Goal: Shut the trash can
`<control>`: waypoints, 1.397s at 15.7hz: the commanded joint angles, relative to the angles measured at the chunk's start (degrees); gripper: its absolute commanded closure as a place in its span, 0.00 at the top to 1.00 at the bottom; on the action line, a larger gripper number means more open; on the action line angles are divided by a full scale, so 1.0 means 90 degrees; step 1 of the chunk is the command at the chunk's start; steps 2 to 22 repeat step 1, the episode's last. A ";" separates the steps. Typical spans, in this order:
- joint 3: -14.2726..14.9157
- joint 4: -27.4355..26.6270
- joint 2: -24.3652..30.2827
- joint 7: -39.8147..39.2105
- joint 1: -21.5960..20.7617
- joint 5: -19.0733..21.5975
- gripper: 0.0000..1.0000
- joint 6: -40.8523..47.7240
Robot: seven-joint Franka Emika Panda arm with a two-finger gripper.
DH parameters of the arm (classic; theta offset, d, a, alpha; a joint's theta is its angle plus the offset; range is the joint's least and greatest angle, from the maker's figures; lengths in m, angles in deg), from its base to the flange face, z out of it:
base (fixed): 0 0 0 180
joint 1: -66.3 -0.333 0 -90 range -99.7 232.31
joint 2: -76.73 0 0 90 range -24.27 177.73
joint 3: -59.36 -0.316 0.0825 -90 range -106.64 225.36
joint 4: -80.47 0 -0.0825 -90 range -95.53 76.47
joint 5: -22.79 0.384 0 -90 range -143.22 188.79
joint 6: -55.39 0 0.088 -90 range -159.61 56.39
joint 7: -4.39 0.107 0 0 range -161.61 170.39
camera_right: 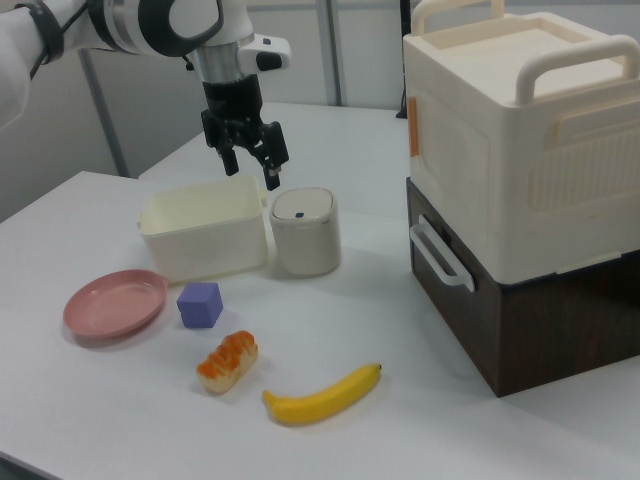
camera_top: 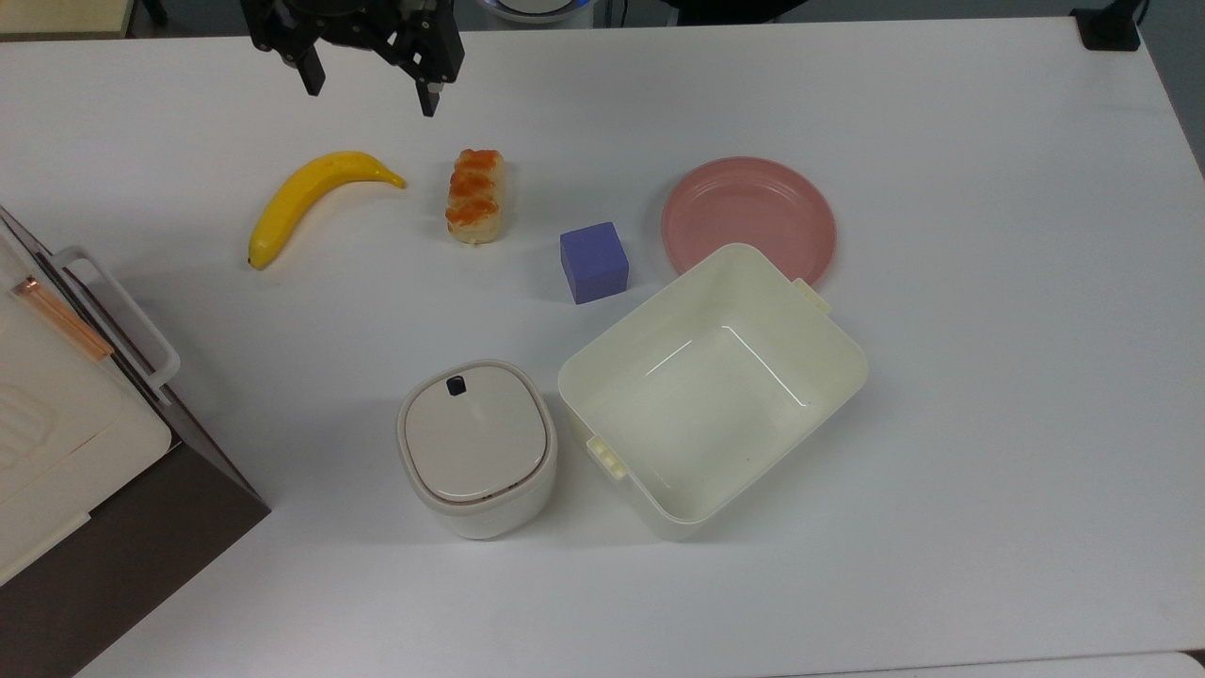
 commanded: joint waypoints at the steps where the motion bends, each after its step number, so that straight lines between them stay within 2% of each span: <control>1: 0.0163 -0.0376 0.0292 -0.0160 -0.0131 0.0120 1.00 -0.0176; 22: 0.0163 -0.0376 0.0292 -0.0160 -0.0131 0.0120 1.00 -0.0176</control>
